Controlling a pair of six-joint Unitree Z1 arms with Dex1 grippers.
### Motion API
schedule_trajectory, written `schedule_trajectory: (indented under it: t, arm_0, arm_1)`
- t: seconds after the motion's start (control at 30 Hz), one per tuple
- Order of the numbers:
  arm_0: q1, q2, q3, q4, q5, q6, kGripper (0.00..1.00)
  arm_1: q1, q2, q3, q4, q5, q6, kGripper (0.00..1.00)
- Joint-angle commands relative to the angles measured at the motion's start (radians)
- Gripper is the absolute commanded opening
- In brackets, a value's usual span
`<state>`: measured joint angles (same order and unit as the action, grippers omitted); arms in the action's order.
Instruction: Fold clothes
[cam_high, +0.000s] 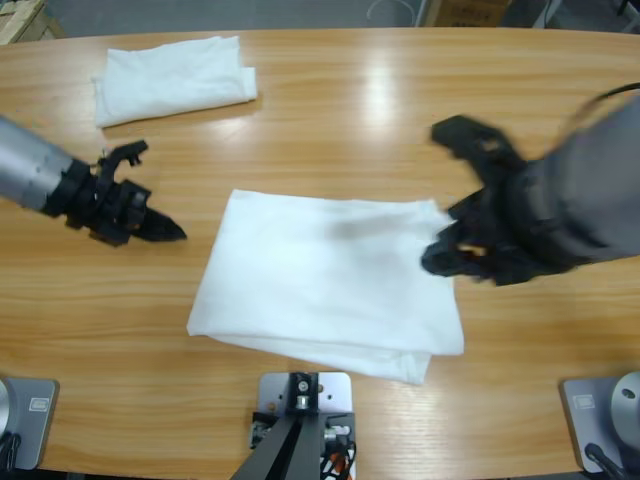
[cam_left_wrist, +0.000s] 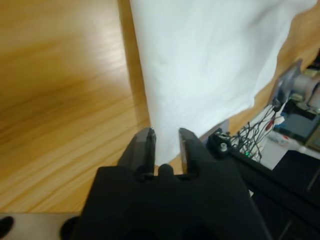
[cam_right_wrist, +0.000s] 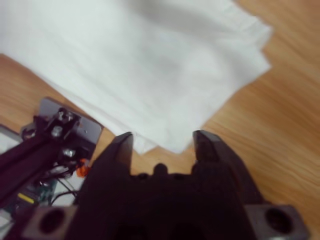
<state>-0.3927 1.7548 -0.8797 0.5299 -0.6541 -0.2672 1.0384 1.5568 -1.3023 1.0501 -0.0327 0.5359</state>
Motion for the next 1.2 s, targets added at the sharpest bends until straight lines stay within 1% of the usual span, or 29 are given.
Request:
schedule_trajectory:
  t: [0.03, 0.1, 0.17, 0.27, 0.37, 0.5, 0.73, 0.83, 0.93, 1.07, 1.1, 1.13, 1.17, 1.2]
  arm_0:
    - [0.021, 0.115, 0.174, -0.254, -0.13, 0.027, 0.817]
    - [0.01, 0.147, 0.231, -0.341, -0.129, 0.028, 0.835]
    - [-0.003, 0.185, 0.299, -0.439, -0.114, 0.014, 0.913]
    - [-0.003, 0.22, 0.397, -0.605, -0.08, -0.031, 0.916]
    - [-0.008, 0.254, 0.415, -0.701, -0.091, -0.067, 0.917]
    - [-0.039, 0.265, 0.402, -0.76, -0.093, -0.125, 0.92]
    - [-0.169, 0.27, 0.391, -0.76, -0.079, -0.182, 0.887]
    - [-0.208, 0.271, 0.386, -0.768, -0.064, -0.199, 0.841]
    - [-0.238, 0.274, 0.373, -0.782, -0.028, -0.217, 0.688]
    - [-0.239, 0.266, 0.374, -0.792, 0.005, -0.23, 0.462]
    - [-0.239, 0.271, 0.371, -0.792, 0.005, -0.23, 0.287]
    - [-0.239, 0.285, 0.37, -0.792, 0.005, -0.23, 0.06]
    - [-0.24, 0.303, 0.369, -0.792, 0.007, -0.228, 0.0]
    - [-0.242, 0.314, 0.373, -0.792, 0.021, -0.227, 0.0]
  arm_1:
    - [-0.04, -0.25, 0.2, 0.059, -0.027, 0.026, 1.0]
    - [-0.06, -0.293, 0.234, 0.073, -0.03, 0.026, 1.0]
    - [-0.068, -0.322, 0.249, 0.082, -0.029, 0.025, 1.0]
    - [-0.069, -0.328, 0.255, 0.086, -0.026, 0.024, 1.0]
    - [-0.069, -0.315, 0.265, 0.07, -0.026, 0.024, 1.0]
    - [-0.069, -0.288, 0.276, 0.022, -0.016, 0.026, 1.0]
    - [-0.069, -0.251, 0.287, -0.034, -0.012, 0.026, 1.0]
    - [-0.069, -0.253, 0.297, -0.038, -0.012, 0.026, 1.0]
    - [-0.069, -0.265, 0.319, -0.048, -0.007, 0.026, 1.0]
    - [-0.069, -0.278, 0.338, -0.056, -0.003, 0.026, 1.0]
    - [-0.069, -0.28, 0.34, -0.056, -0.003, 0.027, 1.0]
    - [-0.069, -0.281, 0.341, -0.056, -0.002, 0.027, 1.0]
    - [-0.069, -0.282, 0.342, -0.056, -0.001, 0.026, 1.0]
    - [-0.069, -0.283, 0.346, -0.056, -0.001, 0.027, 1.0]
